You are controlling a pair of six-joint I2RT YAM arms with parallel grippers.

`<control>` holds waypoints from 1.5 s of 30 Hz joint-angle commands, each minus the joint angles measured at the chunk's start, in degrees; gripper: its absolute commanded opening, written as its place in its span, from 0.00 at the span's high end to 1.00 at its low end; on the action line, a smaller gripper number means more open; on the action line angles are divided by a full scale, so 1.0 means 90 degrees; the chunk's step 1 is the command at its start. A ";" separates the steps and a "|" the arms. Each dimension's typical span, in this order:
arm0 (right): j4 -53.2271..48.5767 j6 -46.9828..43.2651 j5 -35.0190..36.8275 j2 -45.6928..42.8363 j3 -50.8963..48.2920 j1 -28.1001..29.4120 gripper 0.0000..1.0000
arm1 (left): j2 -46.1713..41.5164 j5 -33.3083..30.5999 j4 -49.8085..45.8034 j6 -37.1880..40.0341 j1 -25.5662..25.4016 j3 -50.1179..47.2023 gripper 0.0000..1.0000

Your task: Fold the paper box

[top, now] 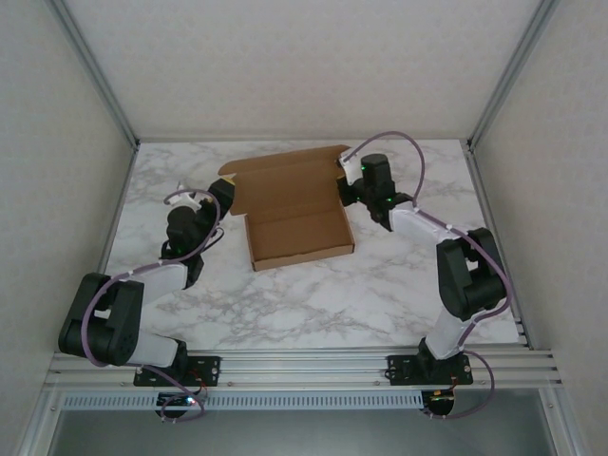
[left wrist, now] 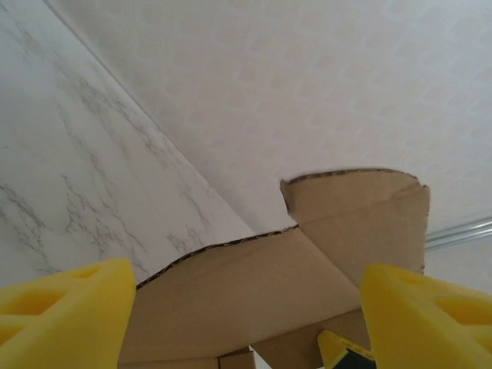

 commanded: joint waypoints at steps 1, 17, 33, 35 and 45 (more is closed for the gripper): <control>0.0059 0.1001 0.1226 0.0067 0.0228 0.0391 1.00 | -0.0097 0.0045 0.0340 -0.0140 -0.0255 -0.0128 0.23; -0.0469 -0.0262 -0.1208 -0.0592 -0.0184 -0.0878 1.00 | -0.2593 -0.1518 -0.2998 0.3464 -0.0258 0.0472 0.17; -0.0557 -0.1055 -0.2547 -0.0564 -0.0297 -0.1100 1.00 | -0.0045 0.0749 -0.1733 0.8346 0.0213 0.0853 0.15; -0.0486 -0.0964 -0.2625 -0.0547 -0.0322 -0.1099 1.00 | 0.0240 0.1221 -0.1288 0.8056 0.0610 0.0952 0.15; -0.0240 -0.0946 -0.2832 -0.0559 -0.0609 -0.1089 1.00 | 0.1916 0.3463 -0.2598 0.9253 0.0920 0.2670 0.16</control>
